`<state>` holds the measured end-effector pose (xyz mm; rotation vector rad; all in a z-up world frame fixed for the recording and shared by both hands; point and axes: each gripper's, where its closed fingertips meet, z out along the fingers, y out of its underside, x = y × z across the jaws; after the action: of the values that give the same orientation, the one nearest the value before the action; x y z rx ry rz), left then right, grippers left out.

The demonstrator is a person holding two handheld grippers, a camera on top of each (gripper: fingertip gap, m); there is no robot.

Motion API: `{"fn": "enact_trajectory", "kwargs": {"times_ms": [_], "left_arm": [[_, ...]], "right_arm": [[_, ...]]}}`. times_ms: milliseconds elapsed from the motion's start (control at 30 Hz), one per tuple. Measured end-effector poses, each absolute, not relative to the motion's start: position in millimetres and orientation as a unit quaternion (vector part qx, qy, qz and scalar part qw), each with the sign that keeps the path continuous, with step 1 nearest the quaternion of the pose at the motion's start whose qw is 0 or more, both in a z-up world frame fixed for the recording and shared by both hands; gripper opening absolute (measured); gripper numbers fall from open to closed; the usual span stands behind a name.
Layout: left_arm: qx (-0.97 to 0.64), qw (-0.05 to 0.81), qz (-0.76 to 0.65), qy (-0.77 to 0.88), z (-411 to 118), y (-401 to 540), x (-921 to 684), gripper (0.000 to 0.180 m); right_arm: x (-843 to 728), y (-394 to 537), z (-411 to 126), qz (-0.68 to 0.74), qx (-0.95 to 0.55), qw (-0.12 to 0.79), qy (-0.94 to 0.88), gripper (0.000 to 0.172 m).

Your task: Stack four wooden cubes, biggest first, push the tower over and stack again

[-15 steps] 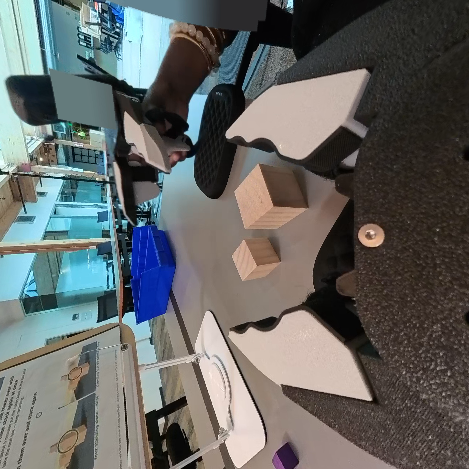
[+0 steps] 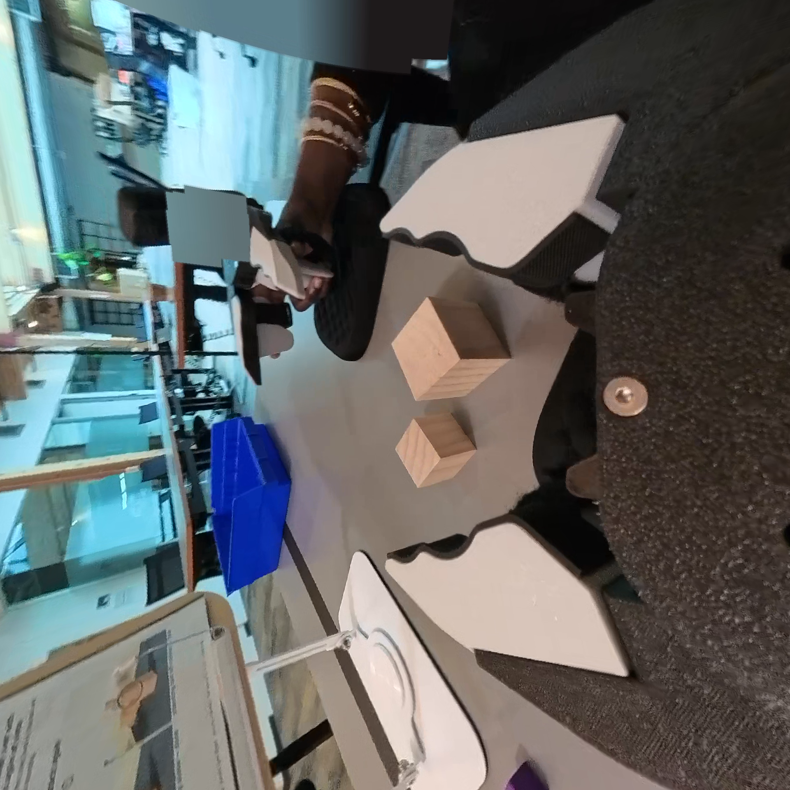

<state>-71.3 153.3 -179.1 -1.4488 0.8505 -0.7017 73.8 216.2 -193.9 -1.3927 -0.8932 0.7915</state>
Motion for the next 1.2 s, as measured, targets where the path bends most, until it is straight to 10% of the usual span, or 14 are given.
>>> {"fn": "enact_trajectory", "kwargs": {"times_ms": [633,1200], "left_arm": [[-0.569,0.189,-0.101,0.794,-248.4,140.4,-16.4,0.09],[-0.52,0.061,-0.089,0.847,-286.1,155.4,-20.4,0.06]], "right_arm": [[69.9,210.7,-196.9,0.325,-0.591,0.614,-0.409,0.125],[71.4,209.6,-193.8,0.338,-0.584,0.618,-0.405,0.118]]}}
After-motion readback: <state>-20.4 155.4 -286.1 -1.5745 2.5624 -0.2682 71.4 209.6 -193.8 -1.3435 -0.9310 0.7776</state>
